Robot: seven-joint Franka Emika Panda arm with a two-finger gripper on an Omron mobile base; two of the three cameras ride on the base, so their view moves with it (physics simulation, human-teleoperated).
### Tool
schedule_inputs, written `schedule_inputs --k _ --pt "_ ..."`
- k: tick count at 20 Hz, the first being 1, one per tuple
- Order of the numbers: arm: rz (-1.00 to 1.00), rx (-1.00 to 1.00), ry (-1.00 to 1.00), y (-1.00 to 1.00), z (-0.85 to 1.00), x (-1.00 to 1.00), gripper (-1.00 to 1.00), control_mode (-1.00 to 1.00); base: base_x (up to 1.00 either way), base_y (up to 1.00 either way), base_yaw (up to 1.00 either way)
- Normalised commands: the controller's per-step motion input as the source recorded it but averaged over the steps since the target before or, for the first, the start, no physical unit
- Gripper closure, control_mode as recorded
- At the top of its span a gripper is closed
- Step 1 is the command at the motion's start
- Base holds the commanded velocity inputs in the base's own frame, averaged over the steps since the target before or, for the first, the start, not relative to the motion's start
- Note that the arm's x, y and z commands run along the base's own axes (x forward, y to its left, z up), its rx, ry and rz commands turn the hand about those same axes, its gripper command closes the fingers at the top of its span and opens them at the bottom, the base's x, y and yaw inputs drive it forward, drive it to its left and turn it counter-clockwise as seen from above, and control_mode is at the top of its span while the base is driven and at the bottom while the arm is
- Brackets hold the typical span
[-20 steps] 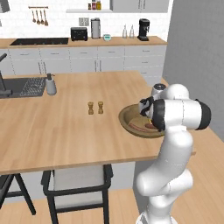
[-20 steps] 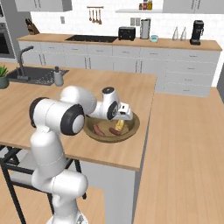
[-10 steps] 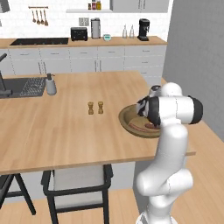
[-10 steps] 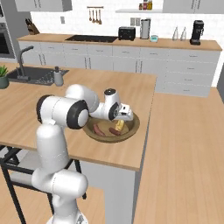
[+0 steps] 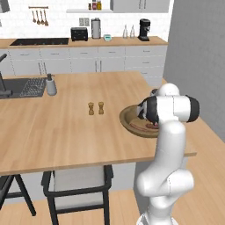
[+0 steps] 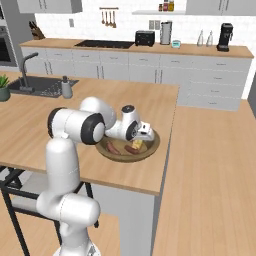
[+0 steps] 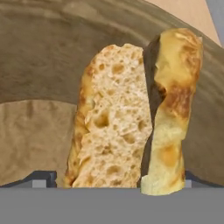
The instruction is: Place one bun and one sausage from the bowl on each plate.
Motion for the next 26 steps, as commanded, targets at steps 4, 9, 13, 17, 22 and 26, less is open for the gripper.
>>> schedule_inputs --k 4,9,13,17,22,26 --pt "0.0 0.0 0.0 -0.01 -0.35 -0.01 1.0 -1.0 0.0 0.0 0.0" --pt "0.0 0.0 0.0 -0.01 -0.13 0.0 1.0 -1.0 0.0 0.0 0.0" --pt "0.0 0.01 0.0 -0.01 0.47 -0.61 1.0 -1.0 0.0 0.0 0.0" --pt "0.03 0.04 0.0 0.0 0.93 -0.95 1.0 -1.0 0.0 0.0 0.0" --pt "0.03 0.04 0.0 0.14 0.9 -0.98 1.0 -1.0 0.0 0.0 0.0" --pt "0.01 0.04 0.0 0.48 0.81 -0.79 1.0 -1.0 0.0 0.0 0.0"
